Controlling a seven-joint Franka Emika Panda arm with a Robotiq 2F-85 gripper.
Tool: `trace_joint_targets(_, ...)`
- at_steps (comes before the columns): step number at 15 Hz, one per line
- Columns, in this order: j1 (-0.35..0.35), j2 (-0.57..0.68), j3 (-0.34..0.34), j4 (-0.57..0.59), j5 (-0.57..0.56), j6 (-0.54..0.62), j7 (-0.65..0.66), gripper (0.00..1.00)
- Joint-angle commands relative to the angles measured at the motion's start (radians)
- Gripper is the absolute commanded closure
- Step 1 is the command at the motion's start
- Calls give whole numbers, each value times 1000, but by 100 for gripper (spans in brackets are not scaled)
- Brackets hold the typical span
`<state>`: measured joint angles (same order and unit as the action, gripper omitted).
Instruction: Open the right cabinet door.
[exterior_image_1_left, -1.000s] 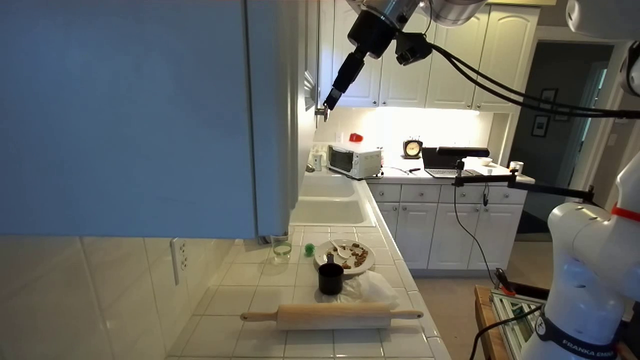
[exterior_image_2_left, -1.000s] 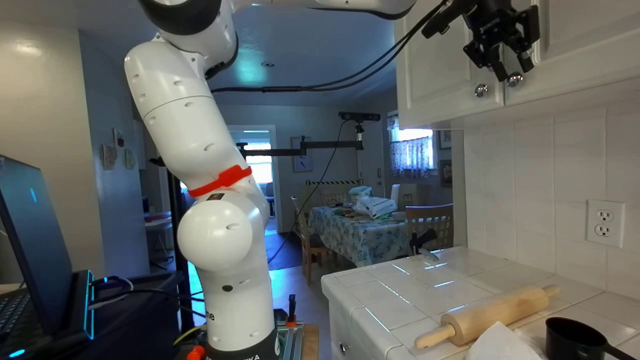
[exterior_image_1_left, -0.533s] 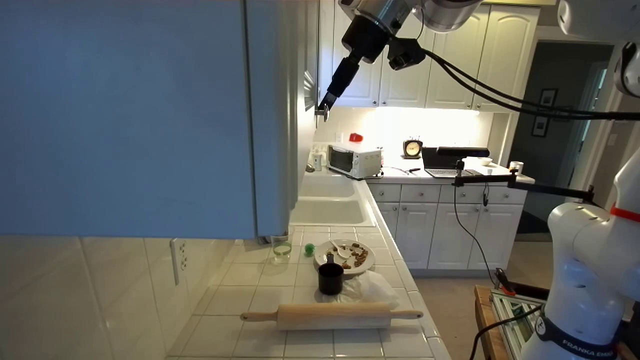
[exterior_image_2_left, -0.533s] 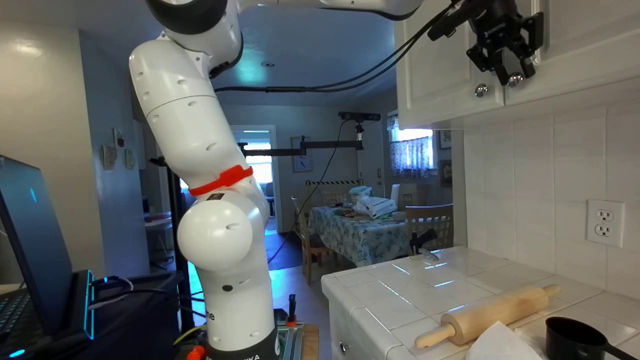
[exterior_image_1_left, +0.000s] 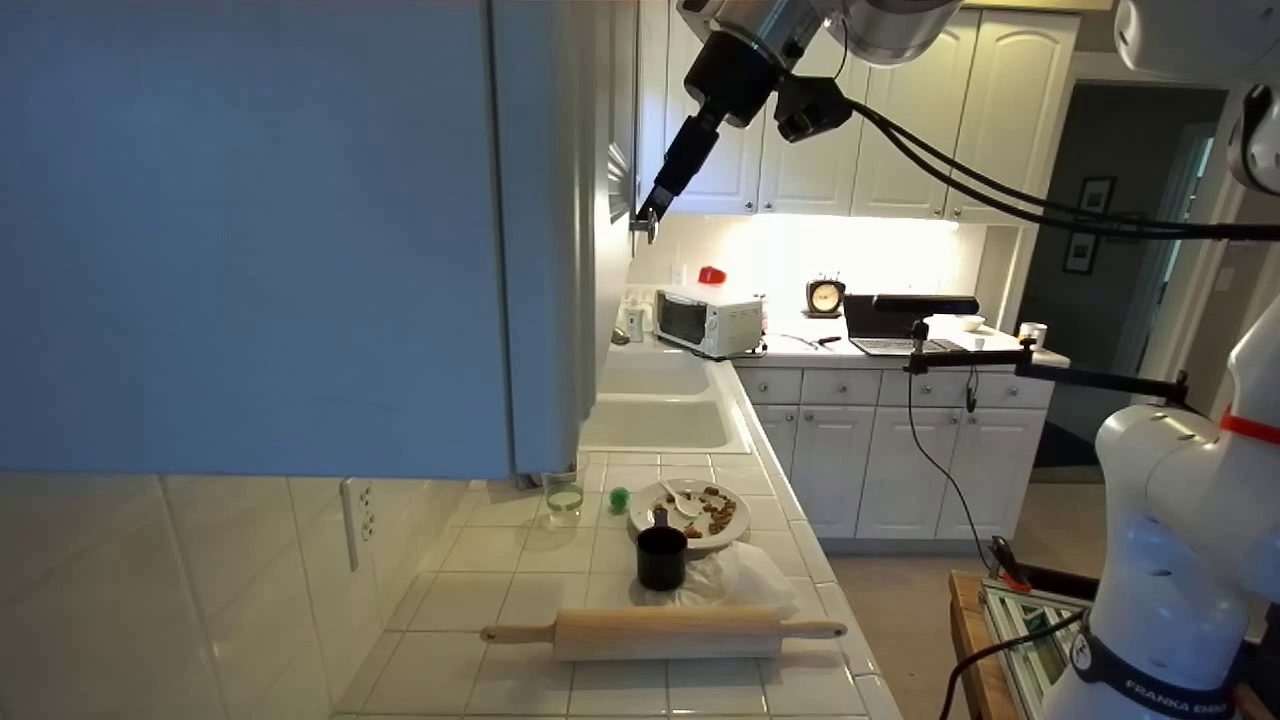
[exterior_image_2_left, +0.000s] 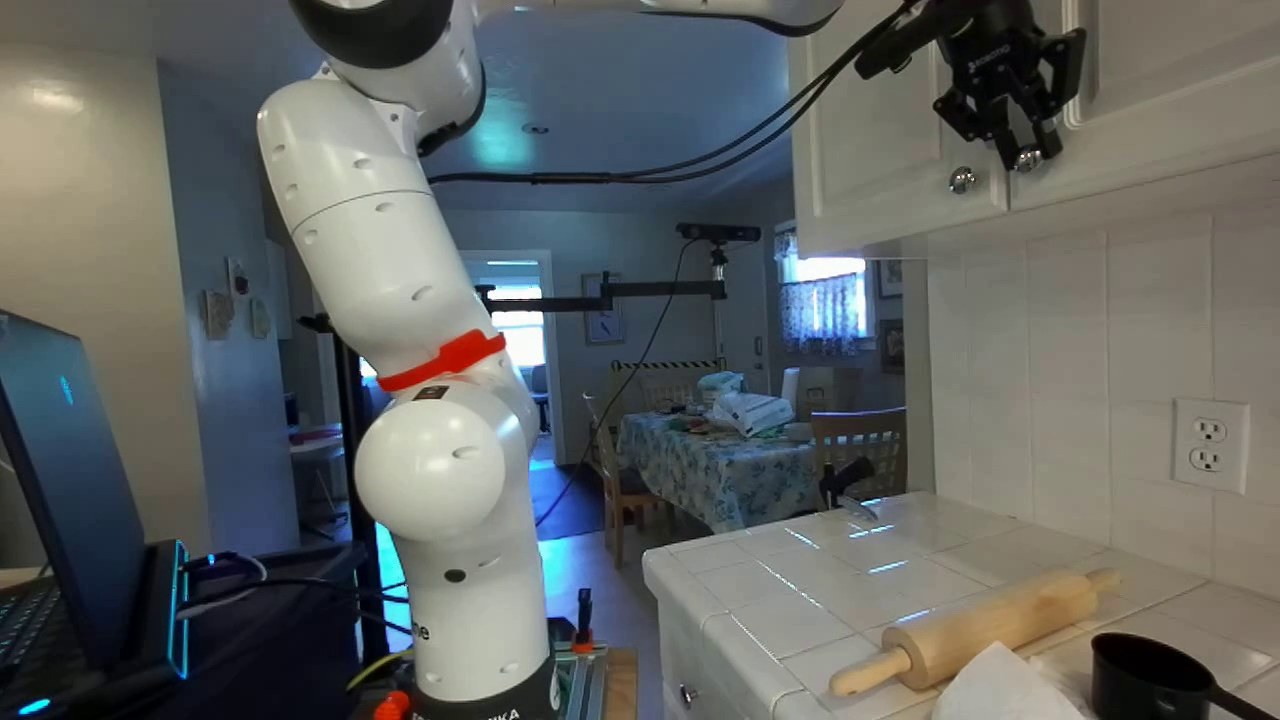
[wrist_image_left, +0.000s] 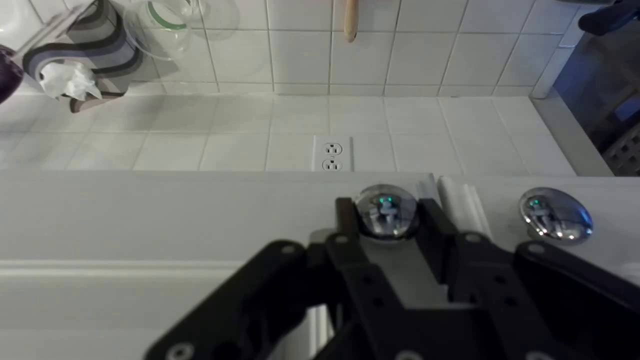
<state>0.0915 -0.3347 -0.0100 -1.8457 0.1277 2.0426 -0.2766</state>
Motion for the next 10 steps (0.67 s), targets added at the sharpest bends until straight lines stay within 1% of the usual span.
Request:
trace_joint_targets(1,10,21,-5,29,16,-15,-32,90)
trace_joint_targets(4,19,1,-4,13,4,-35,-83,90)
trace_joint_targets(10,21,-53,11,-28,-68,-68,-157,90)
